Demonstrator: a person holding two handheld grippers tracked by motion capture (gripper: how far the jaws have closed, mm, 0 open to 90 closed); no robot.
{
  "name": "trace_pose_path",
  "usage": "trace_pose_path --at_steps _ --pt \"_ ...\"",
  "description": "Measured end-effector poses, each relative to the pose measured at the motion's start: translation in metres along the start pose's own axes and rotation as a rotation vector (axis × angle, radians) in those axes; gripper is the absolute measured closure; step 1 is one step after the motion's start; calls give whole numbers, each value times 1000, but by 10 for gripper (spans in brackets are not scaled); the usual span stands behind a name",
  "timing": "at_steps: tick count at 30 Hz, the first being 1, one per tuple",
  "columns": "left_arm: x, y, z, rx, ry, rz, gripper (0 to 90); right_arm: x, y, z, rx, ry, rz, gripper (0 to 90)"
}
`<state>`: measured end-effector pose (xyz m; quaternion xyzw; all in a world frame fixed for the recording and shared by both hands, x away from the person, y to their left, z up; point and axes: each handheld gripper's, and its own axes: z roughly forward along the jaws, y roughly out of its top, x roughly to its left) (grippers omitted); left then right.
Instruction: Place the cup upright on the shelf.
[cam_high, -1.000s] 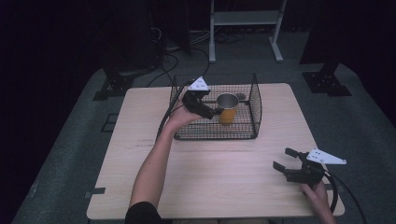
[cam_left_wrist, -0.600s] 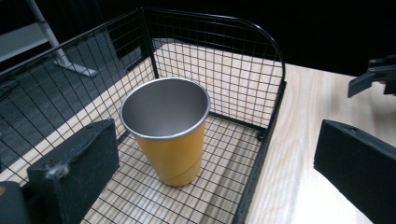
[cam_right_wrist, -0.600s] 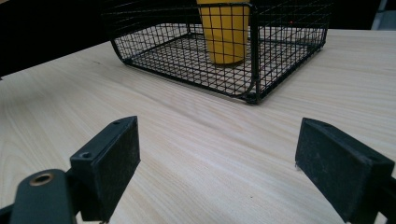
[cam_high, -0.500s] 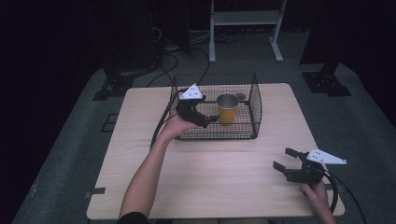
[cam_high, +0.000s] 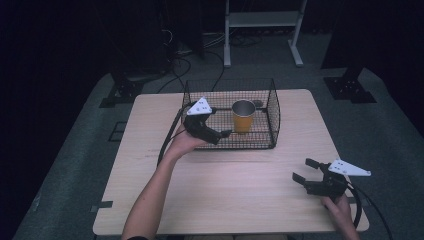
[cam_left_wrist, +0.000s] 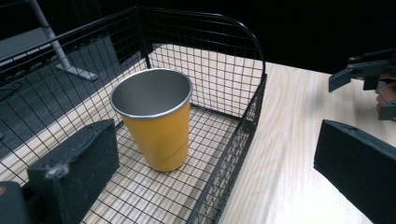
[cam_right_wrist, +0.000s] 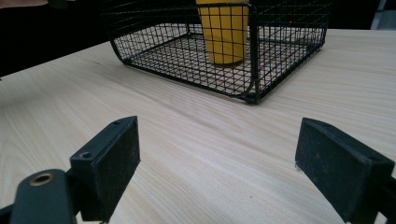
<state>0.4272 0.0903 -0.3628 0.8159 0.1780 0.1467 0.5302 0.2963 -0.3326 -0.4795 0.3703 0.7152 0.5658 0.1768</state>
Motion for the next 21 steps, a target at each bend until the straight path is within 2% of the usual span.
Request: trace_pose_path --at_steps 11,21 --pt "-15 -17 -16 -22 5 -17 0 0 0 0 0 -4 1 129" --pt "-33 -38 -39 -52 38 -42 0 0 0 0 3 2 -3 129"
